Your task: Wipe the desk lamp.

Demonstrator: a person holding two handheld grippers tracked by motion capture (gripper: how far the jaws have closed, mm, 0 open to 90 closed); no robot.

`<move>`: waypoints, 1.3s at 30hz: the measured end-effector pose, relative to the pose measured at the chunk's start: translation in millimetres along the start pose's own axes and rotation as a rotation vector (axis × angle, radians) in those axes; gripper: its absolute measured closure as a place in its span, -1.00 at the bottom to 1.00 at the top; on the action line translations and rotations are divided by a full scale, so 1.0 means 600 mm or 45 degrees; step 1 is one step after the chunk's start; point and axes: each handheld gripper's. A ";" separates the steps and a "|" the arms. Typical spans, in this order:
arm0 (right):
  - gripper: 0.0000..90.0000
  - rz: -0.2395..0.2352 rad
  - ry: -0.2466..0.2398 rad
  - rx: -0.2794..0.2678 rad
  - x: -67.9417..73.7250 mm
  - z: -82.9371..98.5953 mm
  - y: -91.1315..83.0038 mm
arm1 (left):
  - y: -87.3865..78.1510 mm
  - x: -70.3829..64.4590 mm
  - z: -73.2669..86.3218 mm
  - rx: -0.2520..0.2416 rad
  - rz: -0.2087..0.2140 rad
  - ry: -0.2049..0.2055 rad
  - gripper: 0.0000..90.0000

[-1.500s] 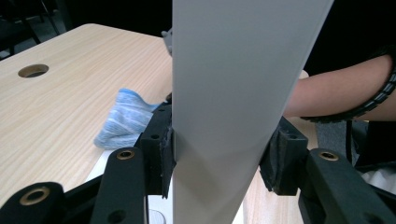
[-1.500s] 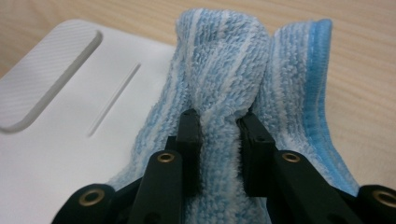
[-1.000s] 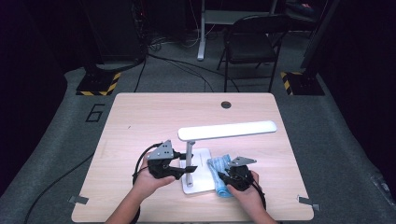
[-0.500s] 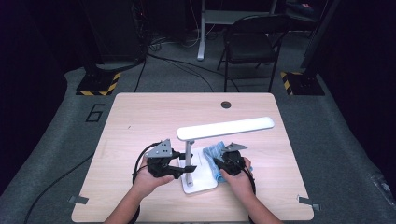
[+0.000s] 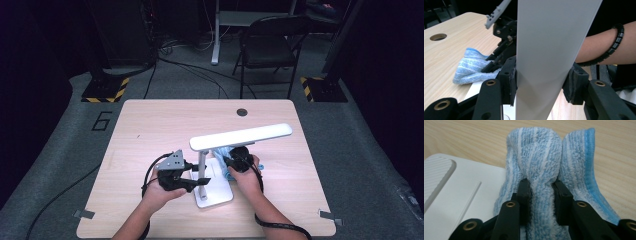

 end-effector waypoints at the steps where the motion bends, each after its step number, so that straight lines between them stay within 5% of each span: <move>1: 0.58 -0.009 0.005 -0.002 0.001 0.003 -0.003 | 0.000 0.000 0.000 0.001 0.001 0.000 0.14; 24: 0.58 -0.184 -0.063 0.049 0.033 0.102 -0.134 | -0.003 0.002 0.004 -0.010 -0.029 -0.014 0.14; 33: 0.54 -0.166 -0.101 0.031 0.026 0.100 -0.122 | -0.003 0.004 0.004 -0.002 -0.011 -0.022 0.13; 39: 0.51 -0.128 -0.068 0.003 0.021 0.083 -0.098 | -0.004 0.007 0.006 -0.010 0.002 -0.028 0.13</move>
Point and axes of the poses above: each handheld gripper's, and its own axes: y roughly forward along the jaws, z roughly out of its underside, x roughly to its left, and after that the axes turned 5 degrees about -x, right-handed
